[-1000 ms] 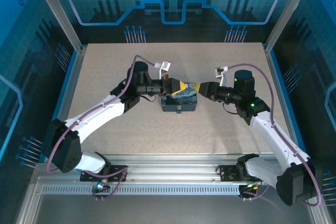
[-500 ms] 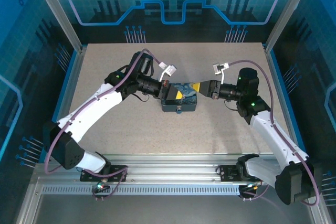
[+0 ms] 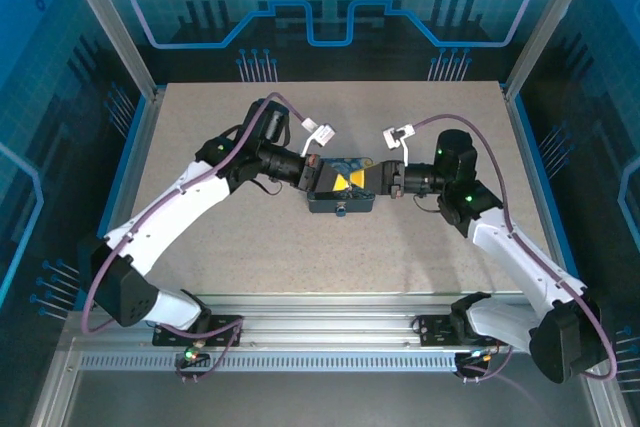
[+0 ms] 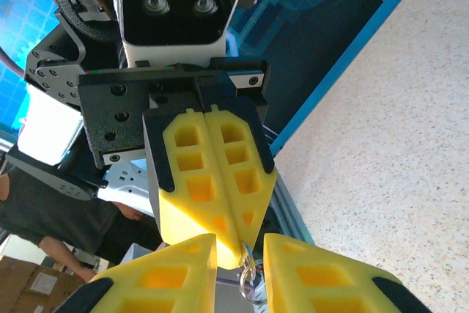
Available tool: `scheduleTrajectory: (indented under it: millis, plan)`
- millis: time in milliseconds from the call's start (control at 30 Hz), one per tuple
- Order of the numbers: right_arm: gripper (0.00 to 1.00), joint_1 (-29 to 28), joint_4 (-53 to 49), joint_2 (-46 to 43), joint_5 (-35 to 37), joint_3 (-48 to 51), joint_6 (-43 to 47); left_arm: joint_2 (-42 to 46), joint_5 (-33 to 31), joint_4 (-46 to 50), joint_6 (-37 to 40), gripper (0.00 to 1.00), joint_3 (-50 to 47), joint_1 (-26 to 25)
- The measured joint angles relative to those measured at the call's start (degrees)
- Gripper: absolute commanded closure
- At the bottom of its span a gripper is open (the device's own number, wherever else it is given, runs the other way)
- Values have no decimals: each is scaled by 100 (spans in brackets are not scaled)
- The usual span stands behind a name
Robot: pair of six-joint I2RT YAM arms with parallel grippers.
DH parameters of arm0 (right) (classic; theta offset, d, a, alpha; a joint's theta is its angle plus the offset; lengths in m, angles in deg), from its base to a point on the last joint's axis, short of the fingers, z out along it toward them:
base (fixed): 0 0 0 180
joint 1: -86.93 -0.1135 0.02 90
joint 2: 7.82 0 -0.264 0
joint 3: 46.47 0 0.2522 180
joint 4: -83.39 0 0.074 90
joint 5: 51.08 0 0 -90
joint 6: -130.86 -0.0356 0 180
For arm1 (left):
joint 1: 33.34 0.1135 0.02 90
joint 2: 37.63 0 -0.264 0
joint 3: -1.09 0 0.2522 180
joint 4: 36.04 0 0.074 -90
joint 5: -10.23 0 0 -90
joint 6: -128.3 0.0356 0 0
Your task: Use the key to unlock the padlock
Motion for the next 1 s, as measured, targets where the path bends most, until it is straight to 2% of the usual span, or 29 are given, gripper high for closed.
scheduleTrajectory:
  millis: [333, 433, 533, 600, 633, 700, 800, 1000]
  plan:
    - [80, -162, -33, 0, -103, 0, 133, 122, 26, -227, -17, 100, -136, 0]
    - [93, -162, -107, 0, -92, -33, 192, 129, 122, -330, -24, 100, -184, 0]
    - [100, -164, -157, 0, -90, -90, 223, 184, 170, -393, -59, 100, -214, 2]
    - [100, -190, -184, -2, -90, -127, 284, 225, 177, -435, -87, 100, -240, 2]
    - [100, -201, -229, -2, -87, -153, 332, 245, 195, -463, -125, 96, -260, 9]
    - [100, -205, -275, -2, -81, -170, 396, 269, 192, -507, -144, 76, -291, 7]
    - [100, -221, -332, -13, -9, -181, 492, 291, 160, -621, -258, 56, -367, 15]
    - [100, -122, -258, -229, 179, -142, 468, 673, -68, -1322, -763, 47, -1088, 240]
